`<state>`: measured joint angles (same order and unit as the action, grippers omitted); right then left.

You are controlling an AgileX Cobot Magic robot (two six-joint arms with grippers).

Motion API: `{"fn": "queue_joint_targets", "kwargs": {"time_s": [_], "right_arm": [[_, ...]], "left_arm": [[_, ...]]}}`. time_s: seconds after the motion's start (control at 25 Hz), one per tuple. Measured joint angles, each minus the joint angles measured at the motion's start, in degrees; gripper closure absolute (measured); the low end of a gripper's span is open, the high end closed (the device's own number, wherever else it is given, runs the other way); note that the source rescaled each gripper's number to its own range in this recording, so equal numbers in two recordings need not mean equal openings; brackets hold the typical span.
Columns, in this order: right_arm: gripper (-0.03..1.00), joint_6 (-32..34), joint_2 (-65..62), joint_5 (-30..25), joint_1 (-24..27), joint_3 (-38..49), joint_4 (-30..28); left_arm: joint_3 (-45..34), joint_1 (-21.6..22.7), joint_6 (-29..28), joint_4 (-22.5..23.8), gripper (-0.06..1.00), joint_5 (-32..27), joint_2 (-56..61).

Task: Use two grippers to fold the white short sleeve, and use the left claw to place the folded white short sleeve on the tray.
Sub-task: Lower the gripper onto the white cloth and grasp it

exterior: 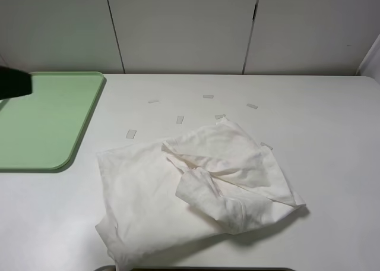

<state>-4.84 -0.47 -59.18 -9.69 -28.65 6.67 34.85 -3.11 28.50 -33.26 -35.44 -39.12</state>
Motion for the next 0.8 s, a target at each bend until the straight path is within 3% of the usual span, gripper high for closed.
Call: {"fn": "queue_joint_targets", "kwargs": {"time_s": [0.16,0.52,0.64,0.68,0.8], "right_arm": [[-0.03,0.0,0.0,0.0,0.0,0.0,0.0],[-0.03,0.0,0.0,0.0,0.0,0.0,0.0],[-0.03,0.0,0.0,0.0,0.0,0.0,0.0],[-0.03,0.0,0.0,0.0,0.0,0.0,0.0],[-0.03,0.0,0.0,0.0,0.0,0.0,0.0]], "left_arm": [[3.31,-0.07,8.68,-9.48,0.02,0.75,-16.56],[5.71,-4.66,19.77,-21.47,0.02,2.87,-36.2],[6.78,-7.11,24.14,-25.97,0.03,3.76,-41.14],[8.2,-9.8,27.38,-28.91,0.03,5.4,-45.18],[9.83,-12.58,29.27,-30.1,0.03,6.68,-49.32]]}}
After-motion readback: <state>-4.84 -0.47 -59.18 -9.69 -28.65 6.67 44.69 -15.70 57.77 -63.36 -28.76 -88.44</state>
